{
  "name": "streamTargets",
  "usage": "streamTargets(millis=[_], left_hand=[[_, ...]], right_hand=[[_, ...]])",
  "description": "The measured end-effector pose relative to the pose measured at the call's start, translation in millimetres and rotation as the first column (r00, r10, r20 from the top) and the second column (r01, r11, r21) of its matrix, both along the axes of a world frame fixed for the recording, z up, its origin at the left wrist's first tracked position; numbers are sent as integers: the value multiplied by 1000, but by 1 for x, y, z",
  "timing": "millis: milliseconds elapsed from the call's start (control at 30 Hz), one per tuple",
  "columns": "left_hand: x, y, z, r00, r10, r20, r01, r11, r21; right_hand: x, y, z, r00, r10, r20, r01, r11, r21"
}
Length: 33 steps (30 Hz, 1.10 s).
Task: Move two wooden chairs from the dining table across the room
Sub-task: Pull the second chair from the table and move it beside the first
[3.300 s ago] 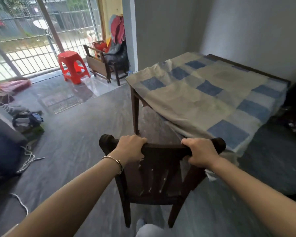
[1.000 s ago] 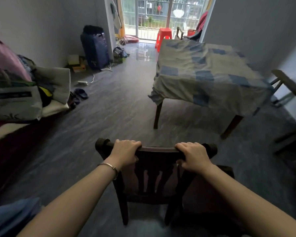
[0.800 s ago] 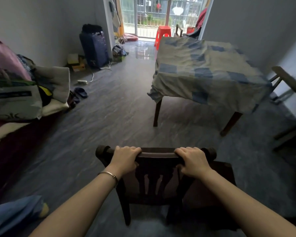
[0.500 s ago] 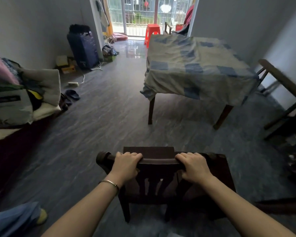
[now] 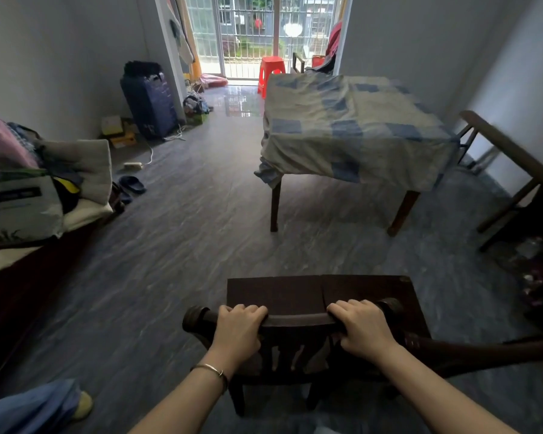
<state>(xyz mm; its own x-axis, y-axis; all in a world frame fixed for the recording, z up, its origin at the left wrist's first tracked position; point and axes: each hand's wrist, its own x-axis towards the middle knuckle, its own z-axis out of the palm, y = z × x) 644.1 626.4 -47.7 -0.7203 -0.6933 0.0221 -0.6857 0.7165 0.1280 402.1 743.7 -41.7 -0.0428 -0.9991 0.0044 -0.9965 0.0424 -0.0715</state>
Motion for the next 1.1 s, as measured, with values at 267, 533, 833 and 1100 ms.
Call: streamTargets(millis=[267,533,833,1100], left_hand=[[2,15,-9,999,-52,10,52,998,-19],[4,11,-12,992,-121,-20,119,991,-68],[17,-5,-13,987,-156,-42,151,983,-105],[34,10,-20,980,-192,-57,186,978,-99]], right_hand=[[5,13,-2,999,-37,-6,37,999,-5],[9,15,-4,998,-63,30,65,996,-57],[22,12,-8,993,-86,84,94,991,-97],[35,32,-18,992,-80,100,89,992,-85]])
